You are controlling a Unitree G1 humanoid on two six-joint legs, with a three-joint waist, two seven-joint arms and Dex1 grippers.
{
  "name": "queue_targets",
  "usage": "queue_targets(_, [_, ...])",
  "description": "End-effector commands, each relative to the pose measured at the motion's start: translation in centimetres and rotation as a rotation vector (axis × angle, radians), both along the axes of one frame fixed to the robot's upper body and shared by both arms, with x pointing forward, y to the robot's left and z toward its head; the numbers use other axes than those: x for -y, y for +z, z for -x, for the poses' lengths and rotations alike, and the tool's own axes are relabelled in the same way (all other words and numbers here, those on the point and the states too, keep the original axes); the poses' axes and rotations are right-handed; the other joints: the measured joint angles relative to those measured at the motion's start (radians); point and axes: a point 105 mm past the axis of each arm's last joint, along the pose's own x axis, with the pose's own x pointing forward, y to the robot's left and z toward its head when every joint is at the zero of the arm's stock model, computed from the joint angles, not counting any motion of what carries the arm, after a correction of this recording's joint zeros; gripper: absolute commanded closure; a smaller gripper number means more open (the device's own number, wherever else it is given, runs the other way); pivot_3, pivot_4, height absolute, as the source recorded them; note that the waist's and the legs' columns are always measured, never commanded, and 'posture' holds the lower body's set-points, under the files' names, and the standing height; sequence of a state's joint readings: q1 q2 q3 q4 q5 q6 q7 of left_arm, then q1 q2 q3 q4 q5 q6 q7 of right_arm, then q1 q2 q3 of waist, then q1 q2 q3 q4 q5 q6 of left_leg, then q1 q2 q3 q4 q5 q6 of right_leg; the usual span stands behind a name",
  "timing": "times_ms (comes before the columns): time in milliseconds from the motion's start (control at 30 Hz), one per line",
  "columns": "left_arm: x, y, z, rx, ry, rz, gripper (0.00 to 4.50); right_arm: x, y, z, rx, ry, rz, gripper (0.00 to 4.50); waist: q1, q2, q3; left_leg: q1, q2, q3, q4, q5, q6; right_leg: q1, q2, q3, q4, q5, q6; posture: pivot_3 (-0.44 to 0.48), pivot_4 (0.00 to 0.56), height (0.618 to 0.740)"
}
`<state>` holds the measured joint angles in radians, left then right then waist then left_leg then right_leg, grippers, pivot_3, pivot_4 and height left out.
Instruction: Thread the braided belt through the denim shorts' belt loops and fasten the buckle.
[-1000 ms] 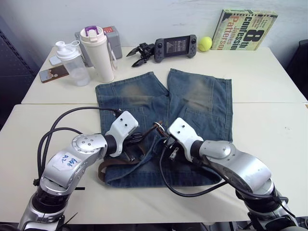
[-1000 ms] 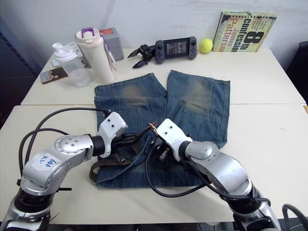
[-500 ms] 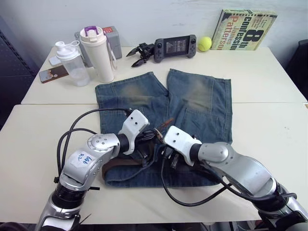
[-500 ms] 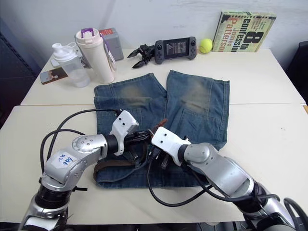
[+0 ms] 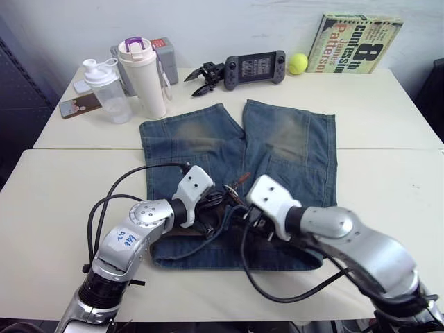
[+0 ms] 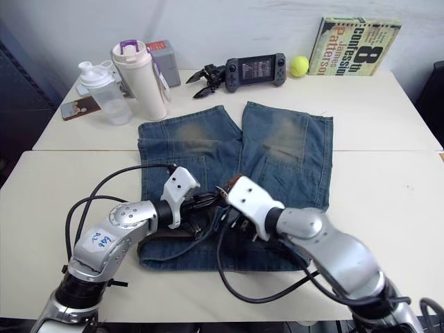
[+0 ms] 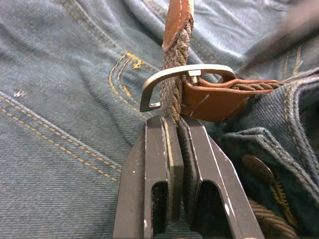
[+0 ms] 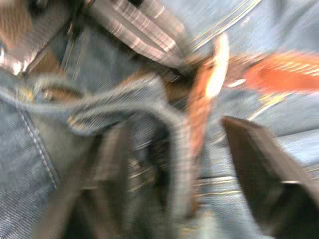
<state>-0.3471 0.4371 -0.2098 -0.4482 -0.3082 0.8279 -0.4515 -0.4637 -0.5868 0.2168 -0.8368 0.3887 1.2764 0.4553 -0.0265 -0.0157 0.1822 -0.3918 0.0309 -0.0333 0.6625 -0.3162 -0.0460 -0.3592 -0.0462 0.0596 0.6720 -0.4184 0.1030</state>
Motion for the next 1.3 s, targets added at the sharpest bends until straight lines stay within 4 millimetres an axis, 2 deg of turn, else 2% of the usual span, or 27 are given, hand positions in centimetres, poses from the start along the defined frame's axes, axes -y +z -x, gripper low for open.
queue_targets(33, [0.6, 0.1, 0.2, 0.019, -0.030, 0.011, 4.50, 1.6, 4.3, 0.5, 0.098, 0.020, -0.063, 0.06, 0.001, 0.000, 0.000, 0.000, -0.001, 0.000, 0.000, 0.000, 0.000, 0.000, 0.000, 0.000, 0.000, 0.000, 0.000, 0.000, 0.150, 0.739])
queue_targets(100, [0.8, 0.1, 0.1, 0.023, -0.034, 0.012, 4.50, 1.8, 5.8, 0.6, 0.139, 0.058, -0.068, 0.06, 0.001, 0.000, 0.000, 0.000, -0.001, 0.000, 0.000, 0.000, 0.000, 0.001, 0.000, 0.000, -0.001, 0.000, 0.000, 0.000, 0.150, 0.739])
queue_targets(200, [1.0, 0.0, 0.0, 0.043, -0.044, 0.003, 4.50, 2.2, 7.7, -0.5, 0.271, 0.088, 0.039, 0.06, 0.000, 0.000, 0.000, 0.000, 0.000, 0.001, 0.000, 0.000, 0.001, 0.001, 0.000, 0.000, -0.002, 0.000, 0.000, 0.000, 0.150, 0.739])
queue_targets(267, [1.2, 0.2, -0.1, 0.071, -0.049, -0.008, 4.50, 2.2, 6.9, -1.0, 0.392, 0.182, 0.256, 0.06, 0.001, 0.000, 0.000, 0.000, 0.000, 0.000, 0.000, 0.000, 0.001, 0.001, 0.000, 0.000, -0.003, 0.000, 0.000, 0.000, 0.150, 0.739])
queue_targets(333, [1.4, 0.4, -0.2, 0.133, -0.065, -0.047, 4.50, 2.2, 5.3, -1.3, 0.454, 0.294, 0.431, 0.06, 0.002, 0.000, 0.000, 0.000, -0.001, 0.000, 0.000, -0.001, 0.002, 0.002, 0.000, 0.000, -0.005, 0.000, 0.000, 0.000, 0.150, 0.739])
queue_targets(400, [1.5, 0.6, -0.1, 0.216, -0.092, -0.100, 4.50, 2.1, 4.2, -2.0, 0.498, 0.363, 0.528, 0.06, -0.001, 0.000, 0.000, 0.000, -0.001, 0.001, 0.001, -0.001, 0.003, 0.003, 0.000, 0.000, -0.008, 0.001, 0.002, 0.000, 0.150, 0.739])
queue_targets(500, [1.5, 0.7, -0.1, 0.300, -0.108, -0.139, 4.50, 2.3, 2.9, -3.0, 0.540, 0.421, 0.627, 0.06, -0.001, 0.000, 0.000, 0.000, -0.001, 0.003, 0.001, -0.002, 0.003, 0.003, 0.000, 0.000, -0.008, 0.001, 0.002, 0.000, 0.150, 0.739])
queue_targets(667, [1.6, 1.0, 0.2, 0.422, -0.130, -0.190, 4.50, 2.3, 2.8, -4.6, 0.595, 0.413, 0.653, 0.06, -0.001, 0.000, 0.000, 0.000, 0.000, 0.004, 0.001, -0.002, 0.004, 0.002, -0.001, 0.000, -0.008, 0.001, 0.002, 0.000, 0.150, 0.739])
queue_targets(767, [1.3, 0.8, 0.1, 0.454, -0.120, -0.224, 4.50, 2.1, 2.9, -4.8, 0.607, 0.414, 0.643, 0.06, 0.000, 0.000, 0.000, 0.000, 0.001, 0.004, 0.001, -0.002, 0.003, 0.002, -0.001, 0.000, -0.007, 0.001, 0.002, 0.000, 0.150, 0.739])
queue_targets(867, [1.2, 0.7, 0.0, 0.458, -0.118, -0.231, 4.50, 1.5, 3.0, -4.4, 0.605, 0.434, 0.618, 0.95, 0.000, 0.000, 0.000, 0.000, 0.001, 0.004, 0.002, -0.002, 0.003, 0.002, -0.001, 0.000, -0.007, 0.001, 0.002, 0.000, 0.150, 0.739])
queue_targets(1100, [1.1, 0.6, -0.2, 0.454, -0.112, -0.244, 4.50, 1.1, 3.0, -4.3, 0.598, 0.430, 0.601, 4.32, 0.000, 0.000, 0.000, 0.000, 0.001, 0.004, 0.002, -0.002, 0.003, 0.001, -0.001, 0.000, -0.005, 0.001, 0.002, 0.000, 0.150, 0.739])
queue_targets(1133, [1.1, 0.6, -0.3, 0.454, -0.112, -0.244, 4.50, 1.1, 3.0, -4.2, 0.594, 0.430, 0.600, 4.46, -0.001, 0.000, 0.000, 0.000, 0.001, 0.004, 0.002, -0.002, 0.003, 0.001, -0.001, 0.000, -0.004, 0.001, 0.002, 0.000, 0.150, 0.739])
queue_targets(1300, [1.1, 0.7, -0.2, 0.445, -0.120, -0.236, 4.50, 1.2, 2.8, -4.2, 0.587, 0.416, 0.608, 4.46, 0.000, 0.000, 0.000, 0.000, 0.001, 0.004, 0.003, -0.002, 0.003, 0.001, -0.001, -0.001, -0.003, 0.001, 0.002, 0.000, 0.150, 0.739])
